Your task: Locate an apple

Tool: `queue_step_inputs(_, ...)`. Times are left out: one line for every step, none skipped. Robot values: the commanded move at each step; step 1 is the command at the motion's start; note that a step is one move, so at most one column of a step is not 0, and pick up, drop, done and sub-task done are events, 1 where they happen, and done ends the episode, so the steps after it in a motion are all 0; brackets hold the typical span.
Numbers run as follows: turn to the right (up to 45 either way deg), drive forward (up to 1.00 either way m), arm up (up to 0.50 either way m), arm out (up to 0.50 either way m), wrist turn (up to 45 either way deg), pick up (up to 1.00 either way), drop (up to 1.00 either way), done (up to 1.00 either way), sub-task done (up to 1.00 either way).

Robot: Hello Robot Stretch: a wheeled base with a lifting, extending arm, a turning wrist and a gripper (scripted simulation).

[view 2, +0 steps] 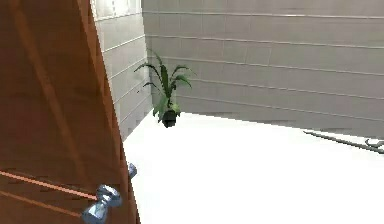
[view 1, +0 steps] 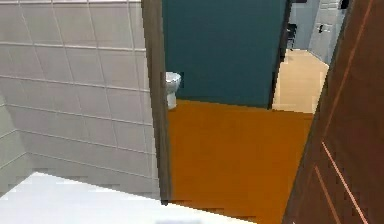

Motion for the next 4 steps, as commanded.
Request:
queue_step_inputs(3.0, 0.0, 0.0, 0.0, 0.0, 0.0, 0.0, 0.0, 0.0)
queue_step_inputs(-12.0, 0.0, 0.0, 0.0, 0.0, 0.0, 0.0, 0.0, 0.0)
queue_step_inputs(-3.0, 0.0, 0.0, 0.0, 0.0, 0.0, 0.0, 0.0, 0.0)
queue_step_inputs(0.0, 0.15, 0.0, 0.0, 0.0, 0.0, 0.0, 0.0, 0.0)
